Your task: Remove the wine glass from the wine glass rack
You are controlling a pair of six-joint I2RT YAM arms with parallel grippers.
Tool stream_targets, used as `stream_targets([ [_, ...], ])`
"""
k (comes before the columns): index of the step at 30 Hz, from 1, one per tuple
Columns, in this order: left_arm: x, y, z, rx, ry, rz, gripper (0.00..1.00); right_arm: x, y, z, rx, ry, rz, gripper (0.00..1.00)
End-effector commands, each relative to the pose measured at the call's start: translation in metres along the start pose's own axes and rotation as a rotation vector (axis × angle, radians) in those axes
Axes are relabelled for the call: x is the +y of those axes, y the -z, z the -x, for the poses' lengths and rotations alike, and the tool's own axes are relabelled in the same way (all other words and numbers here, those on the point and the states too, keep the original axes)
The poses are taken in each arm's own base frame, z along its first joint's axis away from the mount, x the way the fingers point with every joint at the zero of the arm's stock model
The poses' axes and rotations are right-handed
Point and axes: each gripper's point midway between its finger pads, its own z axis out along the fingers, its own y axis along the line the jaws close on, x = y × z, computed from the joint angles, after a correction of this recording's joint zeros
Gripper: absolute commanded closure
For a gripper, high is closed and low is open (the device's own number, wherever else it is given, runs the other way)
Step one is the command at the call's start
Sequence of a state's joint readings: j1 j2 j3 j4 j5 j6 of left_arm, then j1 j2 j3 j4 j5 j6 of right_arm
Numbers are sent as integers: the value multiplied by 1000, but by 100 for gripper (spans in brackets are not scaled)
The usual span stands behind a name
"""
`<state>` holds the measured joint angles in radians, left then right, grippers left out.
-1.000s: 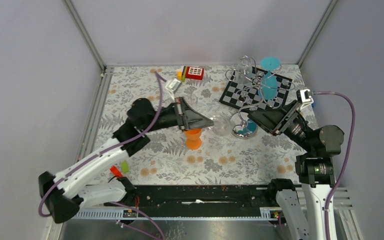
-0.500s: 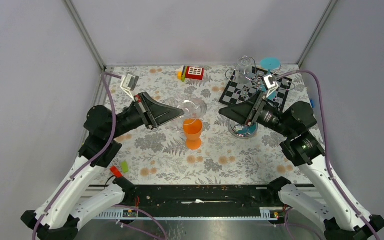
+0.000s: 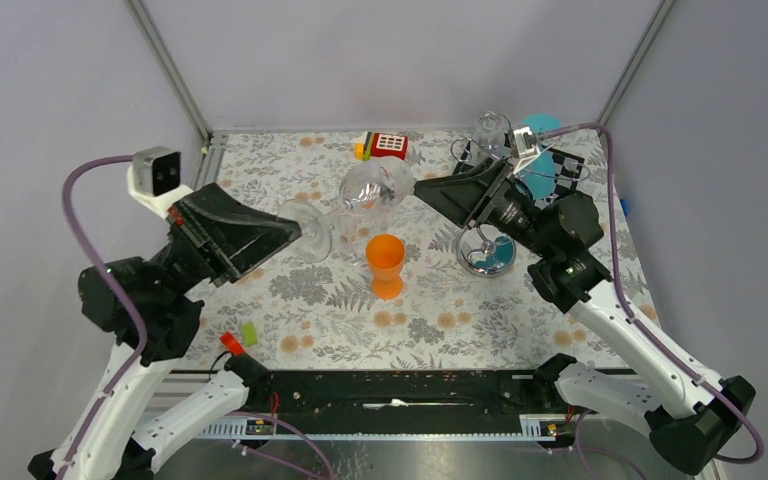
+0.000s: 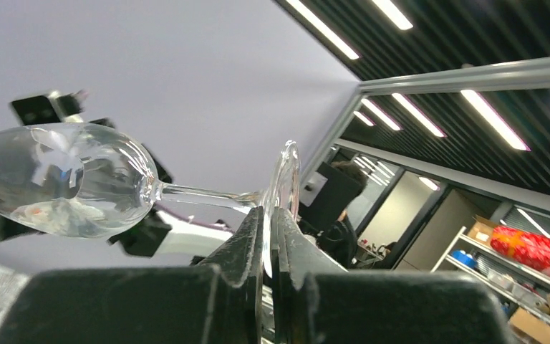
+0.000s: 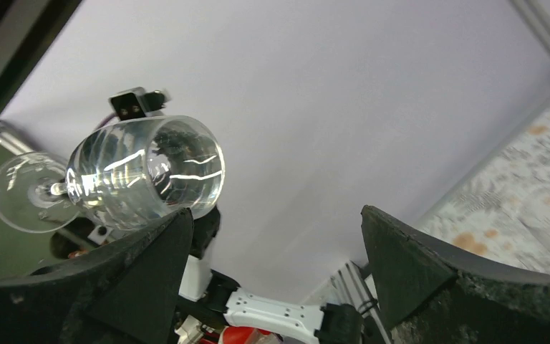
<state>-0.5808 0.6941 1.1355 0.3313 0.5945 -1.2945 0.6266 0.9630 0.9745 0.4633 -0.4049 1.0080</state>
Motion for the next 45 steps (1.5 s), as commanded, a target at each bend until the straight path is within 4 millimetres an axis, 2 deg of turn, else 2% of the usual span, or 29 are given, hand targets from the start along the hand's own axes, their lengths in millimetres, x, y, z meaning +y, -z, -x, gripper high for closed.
stream_targets([
  [1,-66,6,13,-43,-58,-218,100,96,4,27,-81,84,350,8],
  [4,-77,8,14,-49,-53,-276,100,130,15,25,-74,95,518,8],
  [9,-96,17,15,-71,-70,-372,100,158,23,20,-41,142,630,7],
  [13,-98,18,14,-67,-62,-384,100,171,21,20,-21,182,677,9],
  [22,-81,13,13,-53,17,-380,100,180,-1,20,58,205,750,29],
  [32,-63,6,13,-54,55,-368,100,192,5,9,162,198,866,49],
  [37,-56,4,14,-58,66,-360,100,189,3,7,179,194,857,71],
  [45,-63,6,14,-56,40,-369,98,193,5,7,191,200,878,94],
])
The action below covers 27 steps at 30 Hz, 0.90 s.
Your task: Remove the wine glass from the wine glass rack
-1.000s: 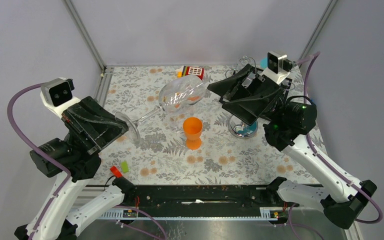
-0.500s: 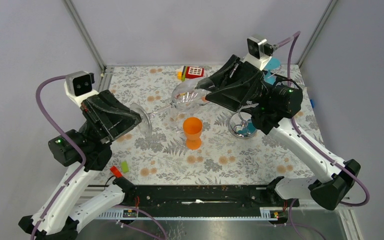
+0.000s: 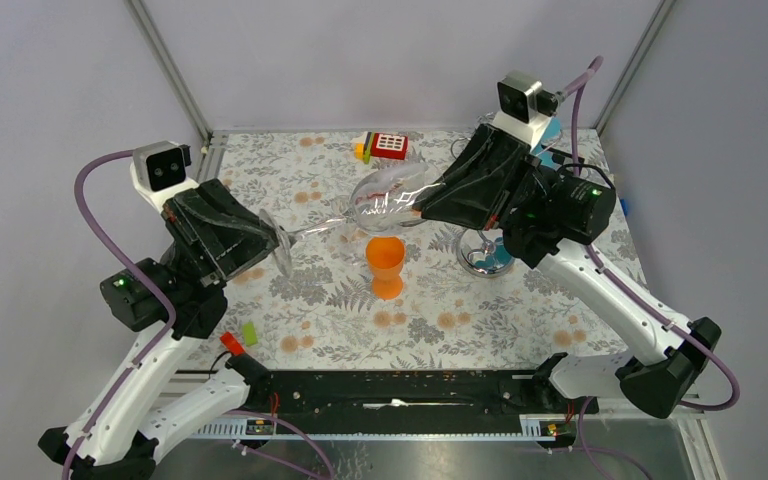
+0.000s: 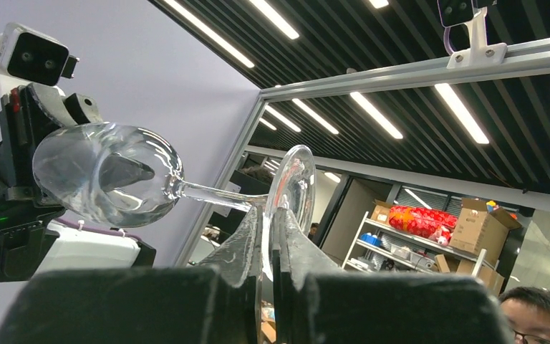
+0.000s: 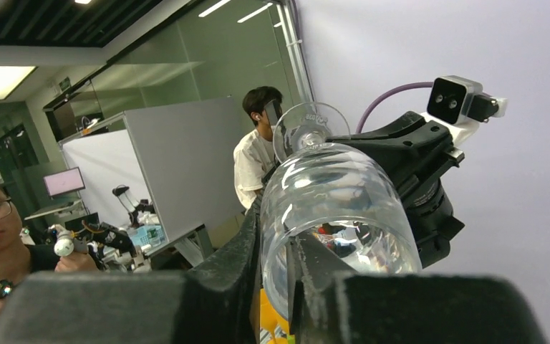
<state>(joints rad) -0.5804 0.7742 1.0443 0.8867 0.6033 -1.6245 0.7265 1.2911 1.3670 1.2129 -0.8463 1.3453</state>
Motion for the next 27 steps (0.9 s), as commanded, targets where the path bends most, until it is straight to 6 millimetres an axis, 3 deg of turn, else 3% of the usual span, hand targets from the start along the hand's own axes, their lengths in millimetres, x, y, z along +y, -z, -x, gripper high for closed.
stream_targets([
  [1,-18,-2,3,-16,-69,-50,94,11,-3,6,8,101,45,97],
  [8,-5,1,5,-35,-94,9,67,9,-5,12,-24,102,35,100],
  [10,3,3,7,-56,-141,63,52,0,-6,18,-62,95,2,100],
  [13,24,13,15,-111,-221,207,30,-12,-8,25,-92,101,-46,100],
  [16,52,35,26,-179,-294,410,14,-20,-7,28,-110,126,-92,100],
  [21,85,76,47,-274,-420,698,10,-43,1,34,-151,164,-238,100],
  [27,119,133,60,-288,-561,1032,10,-103,23,24,-92,234,-529,100],
])
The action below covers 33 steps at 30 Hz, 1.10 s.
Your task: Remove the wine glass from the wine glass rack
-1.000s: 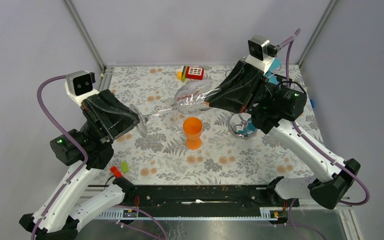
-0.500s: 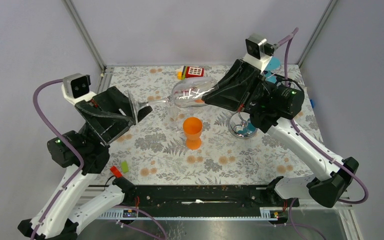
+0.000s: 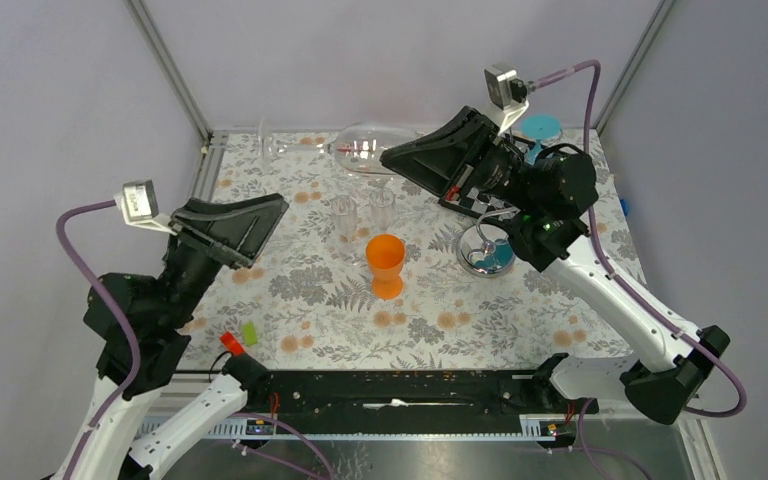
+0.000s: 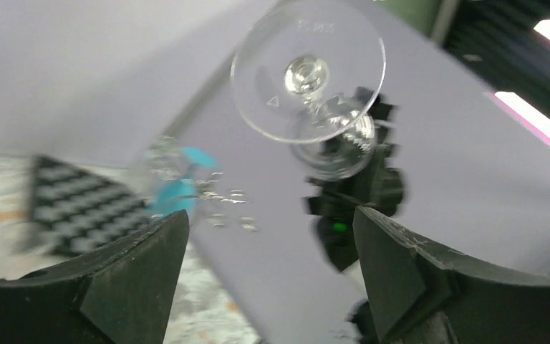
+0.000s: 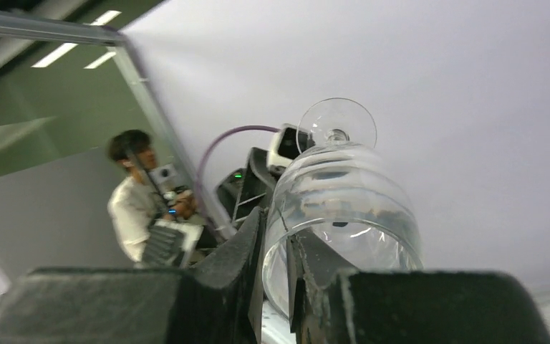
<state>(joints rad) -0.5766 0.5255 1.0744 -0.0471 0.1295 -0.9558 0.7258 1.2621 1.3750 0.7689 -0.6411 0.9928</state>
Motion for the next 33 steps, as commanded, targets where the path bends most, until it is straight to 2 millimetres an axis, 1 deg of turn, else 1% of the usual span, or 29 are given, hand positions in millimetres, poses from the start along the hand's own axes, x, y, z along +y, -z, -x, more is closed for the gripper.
stream_targets([
  [1,68,20,10,-17,-259,335,10,-37,2,5,-9,201,-216,100],
  [2,79,26,14,-14,-332,394,10,-47,1,-1,16,231,-253,100],
  [3,93,34,23,-25,-398,480,10,-61,0,-8,49,257,-304,100],
  [5,120,56,35,-11,-520,669,10,-86,-1,-22,113,298,-401,100],
  [6,129,65,43,-12,-570,741,10,-97,0,-28,143,322,-451,100],
  [8,144,79,51,-3,-638,860,10,-118,1,-40,199,372,-537,100],
  [9,150,85,53,3,-663,903,10,-129,4,-49,235,377,-585,100],
  [10,156,90,54,9,-682,939,10,-137,3,-54,259,390,-612,100],
  [11,161,94,54,19,-700,970,10,-146,7,-68,320,391,-652,100],
  [14,173,103,55,38,-738,1043,10,-163,7,-103,455,414,-720,100],
  [15,176,105,55,44,-747,1059,10,-165,6,-110,484,419,-731,100],
  [17,179,107,56,49,-761,1085,10,-172,11,-133,573,400,-756,100],
  [20,182,111,62,39,-788,1130,11,-188,23,-161,669,383,-820,100],
  [21,182,113,65,33,-799,1146,11,-195,28,-174,711,374,-840,100],
  [24,183,117,70,19,-818,1177,11,-213,43,-201,801,368,-913,100],
  [28,182,118,71,12,-819,1180,11,-229,54,-230,891,357,-962,100],
  [31,182,118,70,16,-816,1177,11,-235,59,-248,952,339,-983,100],
  [33,182,118,69,19,-812,1170,11,-235,64,-259,1002,326,-999,100],
])
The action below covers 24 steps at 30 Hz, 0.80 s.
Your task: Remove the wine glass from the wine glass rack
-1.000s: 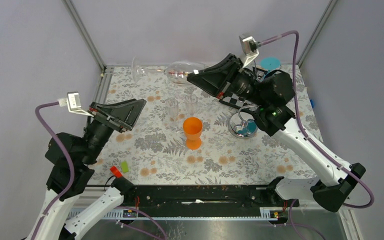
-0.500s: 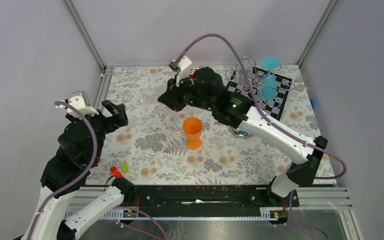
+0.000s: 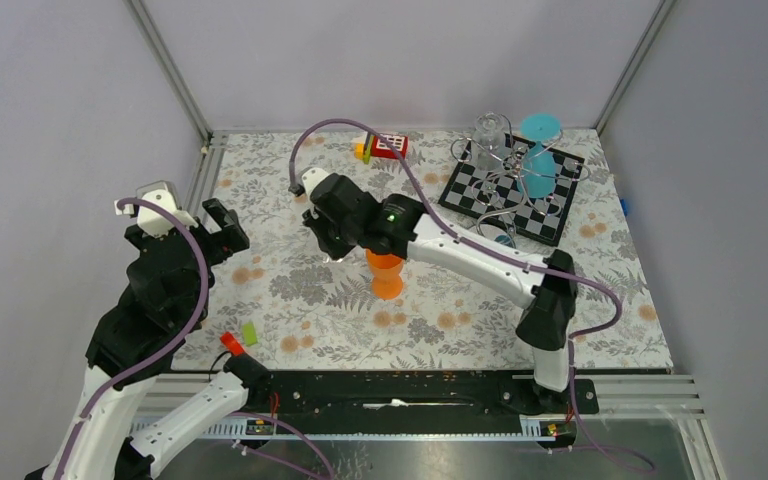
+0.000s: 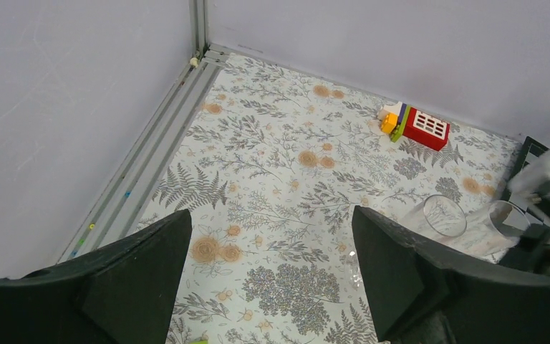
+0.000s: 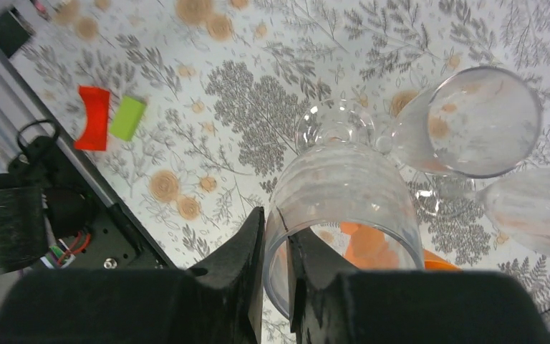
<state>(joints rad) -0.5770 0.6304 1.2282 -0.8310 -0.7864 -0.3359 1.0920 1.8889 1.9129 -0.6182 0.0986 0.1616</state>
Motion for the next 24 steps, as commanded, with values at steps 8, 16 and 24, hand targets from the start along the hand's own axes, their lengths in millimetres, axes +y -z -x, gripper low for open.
stream_targets([
  [8,4,3,8,-26,5,11,11,20,-14,-32,198,5,-30,100],
  [16,20,7,16,-64,12,71,11,18,-30,-62,325,-11,-58,100],
  [24,21,11,17,-72,27,56,11,18,-44,-70,340,-13,-67,100],
])
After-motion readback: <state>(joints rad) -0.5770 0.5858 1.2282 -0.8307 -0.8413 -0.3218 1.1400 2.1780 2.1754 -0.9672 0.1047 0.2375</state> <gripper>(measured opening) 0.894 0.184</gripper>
